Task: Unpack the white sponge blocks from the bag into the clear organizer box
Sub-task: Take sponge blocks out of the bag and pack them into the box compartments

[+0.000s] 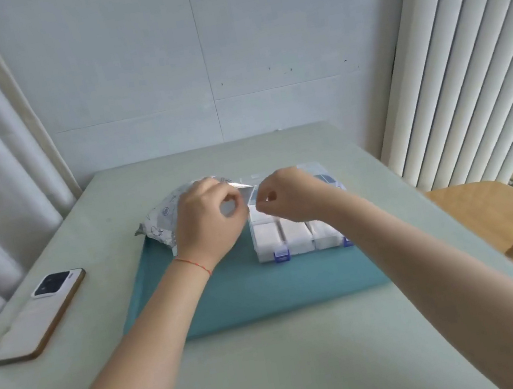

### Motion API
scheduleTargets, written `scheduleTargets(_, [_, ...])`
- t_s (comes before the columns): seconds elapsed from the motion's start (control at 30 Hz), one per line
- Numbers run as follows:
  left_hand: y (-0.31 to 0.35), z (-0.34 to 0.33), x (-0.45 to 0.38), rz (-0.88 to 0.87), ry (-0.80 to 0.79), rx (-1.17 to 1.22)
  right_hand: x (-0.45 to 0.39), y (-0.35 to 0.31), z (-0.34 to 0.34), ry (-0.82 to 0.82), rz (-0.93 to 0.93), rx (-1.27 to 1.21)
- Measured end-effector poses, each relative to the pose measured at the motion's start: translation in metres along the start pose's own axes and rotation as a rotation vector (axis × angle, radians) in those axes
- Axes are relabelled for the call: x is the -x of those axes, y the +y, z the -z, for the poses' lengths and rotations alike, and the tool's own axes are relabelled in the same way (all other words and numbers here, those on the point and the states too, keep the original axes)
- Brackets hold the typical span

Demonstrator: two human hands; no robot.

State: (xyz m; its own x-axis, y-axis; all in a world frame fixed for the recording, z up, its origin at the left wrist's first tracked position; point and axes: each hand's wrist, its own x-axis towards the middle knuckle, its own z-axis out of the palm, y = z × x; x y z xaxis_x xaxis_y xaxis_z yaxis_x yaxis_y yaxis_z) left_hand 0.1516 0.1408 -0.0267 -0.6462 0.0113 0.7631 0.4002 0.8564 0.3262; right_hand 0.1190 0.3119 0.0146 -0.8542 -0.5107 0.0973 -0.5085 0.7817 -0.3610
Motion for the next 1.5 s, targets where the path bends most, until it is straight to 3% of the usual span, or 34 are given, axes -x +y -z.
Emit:
scheduleTargets(0.07, [-0.023,0.02,0.008,0.09,0.06,-0.05,-0.015,-0.022,-0.018,-0.045,-0.019,-0.165])
scheduleTargets(0.13, [-0.041,0.034,0.017,0.206,-0.014,-0.081,-0.03,-0.039,-0.037,-0.112,-0.089,-0.276])
scheduleTargets(0.27, [-0.06,0.049,0.024,0.407,-0.176,-0.051,-0.059,-0.071,-0.071,-0.164,-0.297,-0.262])
scheduleTargets(0.37, [-0.065,0.05,0.026,0.44,-0.14,0.023,-0.075,-0.089,-0.091,-0.125,-0.441,-0.348])
scheduleTargets(0.43, [-0.066,0.048,0.026,0.456,-0.126,0.114,-0.079,-0.093,-0.098,-0.142,-0.41,-0.269])
scheduleTargets(0.5, [-0.069,0.048,0.027,0.497,-0.098,0.199,-0.085,-0.098,-0.101,-0.114,-0.464,-0.548])
scheduleTargets(0.57, [-0.071,0.046,0.028,0.521,-0.076,0.249,-0.088,-0.102,-0.098,-0.15,-0.539,-0.598])
scheduleTargets(0.6, [-0.072,0.045,0.028,0.531,-0.069,0.269,-0.09,-0.102,-0.099,-0.165,-0.525,-0.484])
scheduleTargets(0.67, [-0.074,0.044,0.029,0.543,-0.055,0.301,-0.091,-0.103,-0.101,-0.17,-0.557,-0.516])
scheduleTargets(0.8, [-0.076,0.044,0.031,0.556,-0.035,0.318,-0.093,-0.101,-0.101,-0.214,-0.543,-0.624])
scheduleTargets(1.1, [-0.072,0.046,0.024,0.565,-0.107,0.328,-0.059,-0.058,-0.029,-0.167,-0.267,-0.301])
scheduleTargets(1.2, [-0.063,0.051,0.017,0.53,-0.224,0.453,-0.045,-0.055,-0.011,-0.176,-0.167,-0.33])
scheduleTargets(1.3, [-0.055,0.054,0.014,0.482,-0.315,0.413,-0.041,-0.06,-0.009,-0.155,-0.103,-0.376])
scheduleTargets(1.37, [-0.056,0.054,0.014,0.523,-0.205,0.378,-0.041,-0.063,-0.012,-0.174,-0.089,-0.336])
scheduleTargets(1.5, [-0.073,0.055,0.02,0.792,0.053,0.521,-0.05,-0.062,-0.035,-0.243,-0.141,-0.12])
